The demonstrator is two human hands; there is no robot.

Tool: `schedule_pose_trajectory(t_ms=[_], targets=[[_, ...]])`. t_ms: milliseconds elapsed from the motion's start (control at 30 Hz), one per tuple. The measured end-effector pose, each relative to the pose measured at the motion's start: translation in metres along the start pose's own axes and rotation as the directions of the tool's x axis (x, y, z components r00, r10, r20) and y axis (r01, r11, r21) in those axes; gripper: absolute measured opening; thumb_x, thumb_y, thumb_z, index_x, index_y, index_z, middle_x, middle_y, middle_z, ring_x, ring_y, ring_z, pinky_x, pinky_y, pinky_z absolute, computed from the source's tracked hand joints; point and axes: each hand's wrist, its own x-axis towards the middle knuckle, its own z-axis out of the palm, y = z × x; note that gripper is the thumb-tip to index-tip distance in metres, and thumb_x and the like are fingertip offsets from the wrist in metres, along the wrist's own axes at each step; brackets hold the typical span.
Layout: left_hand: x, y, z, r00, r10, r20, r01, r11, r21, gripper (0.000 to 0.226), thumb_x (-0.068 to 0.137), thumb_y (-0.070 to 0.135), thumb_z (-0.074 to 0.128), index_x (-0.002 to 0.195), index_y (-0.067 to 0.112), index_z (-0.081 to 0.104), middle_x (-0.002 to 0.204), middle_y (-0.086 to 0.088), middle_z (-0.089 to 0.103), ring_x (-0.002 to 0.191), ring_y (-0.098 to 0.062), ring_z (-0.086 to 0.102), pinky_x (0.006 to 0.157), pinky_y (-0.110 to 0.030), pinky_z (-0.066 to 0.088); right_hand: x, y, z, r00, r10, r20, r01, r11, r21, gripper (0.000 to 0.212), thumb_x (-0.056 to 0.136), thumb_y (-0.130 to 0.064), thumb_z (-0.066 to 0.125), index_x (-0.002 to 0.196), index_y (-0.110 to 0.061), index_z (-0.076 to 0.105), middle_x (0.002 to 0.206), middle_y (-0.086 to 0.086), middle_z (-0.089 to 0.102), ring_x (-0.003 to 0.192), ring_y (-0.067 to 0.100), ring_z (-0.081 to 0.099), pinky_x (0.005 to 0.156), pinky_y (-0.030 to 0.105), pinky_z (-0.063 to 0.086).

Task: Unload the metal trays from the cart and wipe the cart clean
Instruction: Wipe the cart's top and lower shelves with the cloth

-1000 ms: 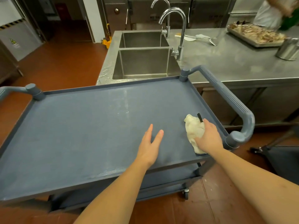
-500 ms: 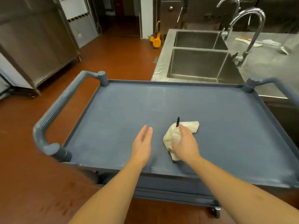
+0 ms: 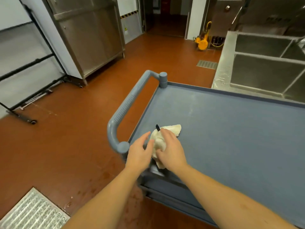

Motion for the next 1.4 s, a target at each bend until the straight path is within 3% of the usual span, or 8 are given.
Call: schedule_pose_trajectory(t_ms=[100,167,367,467,633,1000,1267,1400], targets=[[0.002,0.002,0.003,0.993,0.118,0.028,-0.119,0.990,0.069,0.038,0.097,0.032,0.046,0.134,0.031,0.051,0.125,0.019,0.053,0.113,0.004,0.048,0.091,-0.011,0.036,0.009,-0.006,0.013,0.993,-0.050,0.110,0.070,0.979,-0.193,0.060,0.088,-0.023,0.053,0.145,-0.019,0.034,0.151,0.002,0.031,0.132,0.025,0.037,0.104,0.037,0.040],[0.004,0.002,0.007,0.988,0.150,0.035,-0.154,0.981,0.119,0.037,0.099,0.029,0.042,0.135,0.033,0.049,0.129,0.018,0.053,0.110,0.011,0.042,0.089,-0.004,0.029,0.014,-0.004,0.015,0.991,-0.047,0.126,0.082,0.954,-0.289,0.060,0.091,-0.029,0.050,0.147,-0.021,0.030,0.153,0.001,0.027,0.134,0.025,0.034,0.104,0.038,0.039],[0.022,0.006,0.021,0.987,0.127,0.101,-0.142,0.975,0.171,0.049,0.096,0.013,0.043,0.141,0.029,0.042,0.139,0.006,0.050,0.122,-0.011,0.048,0.098,-0.025,0.039,0.019,0.014,-0.008,0.991,-0.088,0.103,0.105,0.979,-0.176,0.058,0.083,-0.014,0.057,0.139,-0.017,0.041,0.135,-0.002,0.042,0.114,0.025,0.046,0.091,0.038,0.045],[0.025,0.014,0.043,0.979,0.142,0.147,-0.170,0.964,0.204,0.045,0.097,0.022,0.047,0.141,0.028,0.042,0.140,0.007,0.049,0.122,-0.009,0.047,0.094,-0.020,0.035,0.022,0.039,-0.035,0.998,-0.029,0.052,0.038,0.982,-0.186,0.059,0.081,-0.009,0.054,0.137,-0.018,0.042,0.139,-0.002,0.040,0.116,0.028,0.045,0.095,0.039,0.043],[0.028,0.041,0.097,0.953,0.190,0.236,-0.236,0.954,0.187,0.047,0.096,0.022,0.050,0.142,0.027,0.042,0.146,0.008,0.042,0.133,-0.008,0.039,0.107,-0.022,0.029,0.025,0.102,-0.100,0.991,0.107,-0.083,-0.124,0.964,-0.236,0.052,0.085,-0.012,0.051,0.137,-0.018,0.044,0.139,0.002,0.041,0.119,0.031,0.045,0.098,0.038,0.041],[0.041,0.121,0.239,0.861,0.294,0.415,-0.399,0.897,0.191,0.047,0.095,0.024,0.052,0.142,0.023,0.044,0.149,0.004,0.039,0.137,-0.009,0.032,0.111,-0.018,0.019,-0.013,0.245,-0.247,0.887,0.349,-0.304,-0.417,0.887,-0.198,0.053,0.083,-0.012,0.054,0.133,-0.023,0.046,0.137,-0.001,0.043,0.119,0.027,0.045,0.092,0.035,0.043],[0.041,0.153,0.292,0.788,0.356,0.503,-0.541,0.790,0.288,0.050,0.094,0.034,0.051,0.143,0.027,0.042,0.151,0.004,0.037,0.140,-0.012,0.027,0.114,-0.025,0.017,-0.035,0.299,-0.300,0.823,0.425,-0.377,-0.508,0.847,-0.155,0.044,0.081,-0.016,0.056,0.124,-0.020,0.050,0.133,0.002,0.046,0.115,0.027,0.048,0.085,0.036,0.044],[0.044,0.145,0.277,0.810,0.319,0.492,-0.519,0.781,0.348,0.050,0.094,0.037,0.048,0.144,0.030,0.039,0.152,0.005,0.033,0.141,-0.012,0.024,0.115,-0.028,0.016,-0.022,0.279,-0.278,0.830,0.421,-0.366,-0.499,0.853,-0.150,0.048,0.080,-0.010,0.055,0.126,-0.017,0.049,0.132,0.003,0.047,0.109,0.029,0.049,0.083,0.036,0.045]])
